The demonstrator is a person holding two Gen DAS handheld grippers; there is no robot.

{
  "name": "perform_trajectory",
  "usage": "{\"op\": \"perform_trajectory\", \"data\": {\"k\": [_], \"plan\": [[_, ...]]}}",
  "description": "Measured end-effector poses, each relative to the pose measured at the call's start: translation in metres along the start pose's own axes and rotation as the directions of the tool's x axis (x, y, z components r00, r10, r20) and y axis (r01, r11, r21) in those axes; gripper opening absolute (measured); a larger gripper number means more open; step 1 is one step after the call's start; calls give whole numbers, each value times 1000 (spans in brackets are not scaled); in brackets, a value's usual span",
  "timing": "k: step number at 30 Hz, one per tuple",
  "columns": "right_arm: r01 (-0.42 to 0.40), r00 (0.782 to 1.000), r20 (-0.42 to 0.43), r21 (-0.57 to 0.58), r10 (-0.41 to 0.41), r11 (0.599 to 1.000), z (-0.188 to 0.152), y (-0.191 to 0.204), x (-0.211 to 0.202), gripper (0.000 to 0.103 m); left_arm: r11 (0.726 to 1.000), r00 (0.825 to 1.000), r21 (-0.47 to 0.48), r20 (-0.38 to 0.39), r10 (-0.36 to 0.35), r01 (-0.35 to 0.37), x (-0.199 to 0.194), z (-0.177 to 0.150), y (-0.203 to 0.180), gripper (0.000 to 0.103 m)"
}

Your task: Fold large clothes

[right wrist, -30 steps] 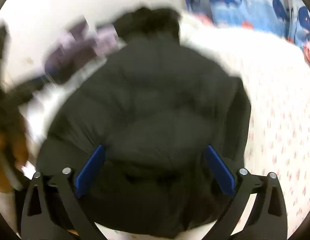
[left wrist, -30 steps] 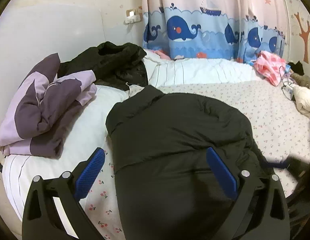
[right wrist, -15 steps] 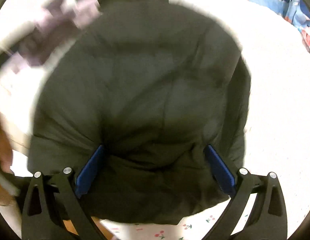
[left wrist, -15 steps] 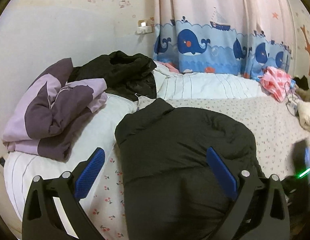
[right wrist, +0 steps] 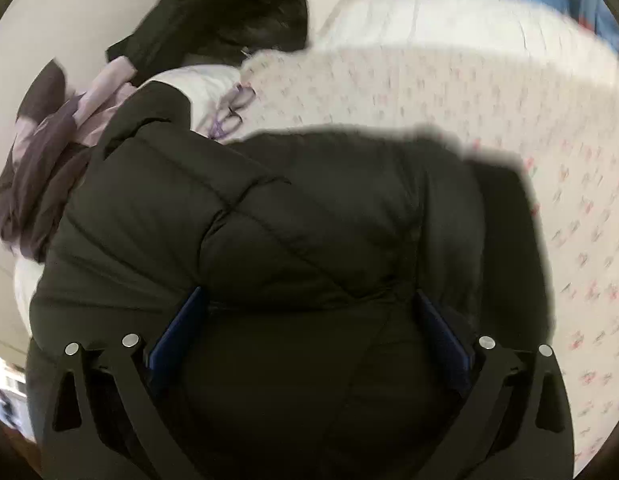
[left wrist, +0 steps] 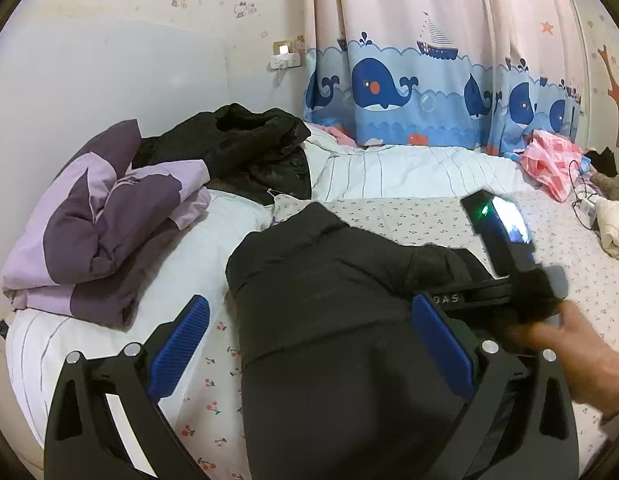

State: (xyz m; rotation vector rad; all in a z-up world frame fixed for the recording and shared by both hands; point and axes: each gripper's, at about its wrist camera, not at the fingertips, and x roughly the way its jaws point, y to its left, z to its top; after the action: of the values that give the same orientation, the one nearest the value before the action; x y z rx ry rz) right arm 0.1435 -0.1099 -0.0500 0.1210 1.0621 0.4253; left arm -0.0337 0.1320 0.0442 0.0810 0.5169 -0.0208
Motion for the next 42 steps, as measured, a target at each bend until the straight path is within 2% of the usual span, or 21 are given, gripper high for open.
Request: {"op": "perform_trajectory", "data": {"k": [4,8,10,13,16,18,23,25,28,33,34,36,39,40,42], "plan": [[8,1000,29,-38,-7,999,-3,2,-34,96,1000,1000,-1,-13,-13,13,1,-1,-3,97],[-15,996,85,-111,24,994,-35,15,-80,96,1000,1000,12,-10,-15,15,-1,-2,-7,97],[-22,996,79,-126,33,992,-54,13,-95,96,1000,1000,9,-11,-14,14,-1,-3,-7,97],[-24,1000,3,-144,25,989,-84,12,-91,96,1000,1000,10,-15,-13,13,-1,-4,-8,97],[-66,998,14,-59,67,996,-97,-12,-91,96,1000,1000,13,-21,-11,11,1,-5,-8,97],[-110,993,53,47,107,993,-100,-36,-96,96,1000,1000,14,-24,-7,8,2,-6,-8,97],[-121,990,97,164,106,979,-98,-66,-101,96,1000,1000,13,-24,-10,10,2,-6,-7,97],[-165,986,66,210,155,964,-99,-74,-92,96,1000,1000,18,-25,-10,10,2,-6,-8,97],[-261,961,-22,271,277,927,-106,-71,-65,96,1000,999,23,-31,-10,10,2,-7,-9,97],[-354,918,-98,229,384,907,-110,-49,-56,97,1000,999,24,-34,-15,16,2,-7,-9,97],[-356,918,-97,224,384,907,-109,-49,-57,97,1000,999,22,-36,-22,22,3,-7,-8,97],[-312,941,-46,274,336,910,-105,-62,-61,97,999,998,14,-47,-40,41,4,-5,-2,97],[-313,943,1,340,333,887,-104,-80,-61,97,994,994,-95,-87,-67,59,14,-2,31,97],[-323,938,-6,353,347,878,-104,-84,-59,97,982,986,-171,-129,-103,80,22,-2,50,97],[-432,861,-90,390,501,813,-108,-80,-38,97,946,969,-309,-190,-159,94,37,-8,83,97]]}}
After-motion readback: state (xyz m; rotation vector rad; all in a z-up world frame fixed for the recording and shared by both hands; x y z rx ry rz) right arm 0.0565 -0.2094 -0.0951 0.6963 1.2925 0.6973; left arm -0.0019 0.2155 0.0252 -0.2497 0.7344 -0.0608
